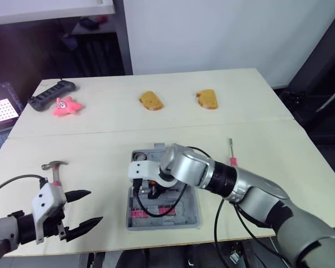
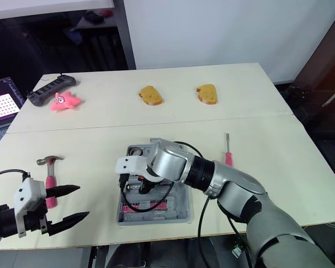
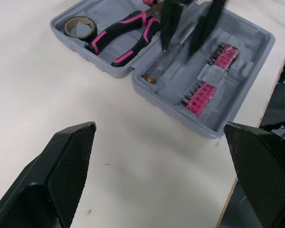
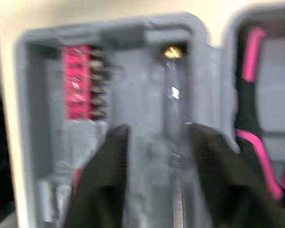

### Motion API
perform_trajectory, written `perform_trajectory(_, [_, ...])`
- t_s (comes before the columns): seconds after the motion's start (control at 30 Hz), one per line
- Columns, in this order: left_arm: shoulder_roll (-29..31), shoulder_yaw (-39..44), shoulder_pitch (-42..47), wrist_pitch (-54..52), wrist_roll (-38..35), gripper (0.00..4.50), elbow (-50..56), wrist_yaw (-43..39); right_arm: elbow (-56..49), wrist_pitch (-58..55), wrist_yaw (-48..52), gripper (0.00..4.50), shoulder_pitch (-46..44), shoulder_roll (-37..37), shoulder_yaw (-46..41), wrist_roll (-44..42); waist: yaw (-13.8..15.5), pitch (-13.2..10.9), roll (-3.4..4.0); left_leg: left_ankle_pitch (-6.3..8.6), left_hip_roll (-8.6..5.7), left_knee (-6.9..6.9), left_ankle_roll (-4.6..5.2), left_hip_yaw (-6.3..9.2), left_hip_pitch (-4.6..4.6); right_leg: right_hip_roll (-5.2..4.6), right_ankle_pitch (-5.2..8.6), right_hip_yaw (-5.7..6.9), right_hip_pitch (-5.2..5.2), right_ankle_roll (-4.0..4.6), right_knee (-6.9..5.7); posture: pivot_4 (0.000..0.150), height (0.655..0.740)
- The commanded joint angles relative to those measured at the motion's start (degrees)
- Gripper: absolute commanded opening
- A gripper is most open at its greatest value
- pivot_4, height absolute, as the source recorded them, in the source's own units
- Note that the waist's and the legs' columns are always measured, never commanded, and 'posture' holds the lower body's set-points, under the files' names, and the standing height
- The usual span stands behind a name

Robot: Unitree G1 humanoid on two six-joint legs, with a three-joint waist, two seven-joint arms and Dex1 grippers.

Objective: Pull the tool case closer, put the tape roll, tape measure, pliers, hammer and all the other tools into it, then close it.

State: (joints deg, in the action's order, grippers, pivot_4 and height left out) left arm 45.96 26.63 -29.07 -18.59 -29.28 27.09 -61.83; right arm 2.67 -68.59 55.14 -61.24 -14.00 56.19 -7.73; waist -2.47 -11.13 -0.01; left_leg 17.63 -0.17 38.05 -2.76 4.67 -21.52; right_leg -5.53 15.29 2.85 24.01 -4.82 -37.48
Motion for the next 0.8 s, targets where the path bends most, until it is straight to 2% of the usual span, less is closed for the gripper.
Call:
perform_trajectory(0.03, [0.50, 0.65, 0.86, -1.03, -1.33, 4.50, 0.68, 0.09, -3.58, -2.06, 0.07, 3.16, -1.83, -1.07, -3.27, -0.91, 0.07, 0.00, 0.00, 0.00, 0.00, 0.00, 0.00, 0.00, 0.00, 0.00, 0.00, 0.00, 0.00, 0.00, 0.00, 0.150, 0.7400])
perform_trajectory(0.23, [0.88, 0.13, 2.15, -1.67, -1.25, 4.50, 0.38, -0.55, -10.01, -4.84, 1.83, 3.16, -2.17, -4.79, -9.06, -5.19, 0.08, 0.00, -0.01, 0.00, 0.00, 0.00, 0.00, 0.00, -0.01, 0.00, 0.00, 0.00, 0.00, 0.00, 0.02, 0.150, 0.7400])
perform_trajectory(0.3, [1.01, -0.17, 2.83, -1.83, -1.32, 4.50, 0.12, -0.87, -12.11, -3.34, 2.05, 3.16, 0.09, -5.24, -14.11, -7.59, 0.00, 0.01, -0.01, 0.00, 0.00, -0.01, 0.00, 0.00, -0.02, 0.00, 0.00, 0.00, 0.01, 0.00, 0.01, 0.150, 0.7400])
perform_trajectory(0.4, [1.34, -0.62, 3.88, -1.98, -1.26, 4.50, -0.46, -1.40, -14.22, 6.92, 0.24, 3.16, 7.17, -5.99, -21.69, -8.39, 0.07, 0.04, -0.06, 0.00, 0.01, -0.04, 0.00, -0.02, 0.00, 0.02, 0.00, -0.01, 0.01, 0.00, 0.01, 0.150, 0.7400])
perform_trajectory(0.5, [1.81, -1.03, 5.05, -2.12, -1.26, 4.50, -1.17, -1.87, -13.41, 14.33, 2.16, 3.16, 11.44, -8.14, -22.28, -7.85, 0.27, 0.04, -0.07, 0.00, 0.00, -0.04, 0.00, -0.05, 0.00, 0.01, 0.00, -0.01, -0.02, -0.01, 0.03, 0.150, 0.7400])
perform_trajectory(0.63, [2.47, -1.57, 6.52, -2.13, -1.23, 4.50, -2.06, -2.69, -10.27, 17.36, 3.31, 1.96, 16.10, -6.57, -24.40, -10.45, 0.09, 0.06, -0.11, 0.00, 0.01, -0.01, 0.00, -0.07, 0.03, 0.03, -0.01, -0.04, -0.04, -0.01, 0.02, 0.150, 0.7400])
perform_trajectory(0.67, [2.60, -1.57, 6.78, -2.15, -1.23, 4.50, -2.26, -2.89, -9.26, 19.83, 3.17, 1.37, 16.95, -6.60, -24.03, -9.38, -0.02, 0.06, -0.10, 0.00, 0.02, -0.02, 0.00, -0.06, 0.03, 0.04, 0.00, -0.04, -0.02, -0.01, 0.00, 0.150, 0.7400])
perform_trajectory(0.77, [3.05, -1.37, 7.29, -2.30, -1.30, 4.50, -2.53, -3.32, -5.27, 24.58, 2.42, 0.04, 18.48, -6.20, -23.12, -6.91, -0.03, 0.06, -0.10, 0.00, 0.04, -0.03, 0.00, -0.08, 0.04, 0.07, 0.00, -0.07, -0.01, 0.00, -0.02, 0.150, 0.7400])
perform_trajectory(0.8, [3.22, -1.27, 7.36, -2.25, -1.30, 4.50, -2.69, -3.50, -4.11, 25.75, 2.31, 0.04, 18.84, -6.04, -22.83, -6.24, 0.02, 0.06, -0.11, 0.00, 0.04, -0.03, 0.00, -0.10, 0.04, 0.06, 0.00, -0.09, 0.00, -0.01, -0.01, 0.150, 0.7400])
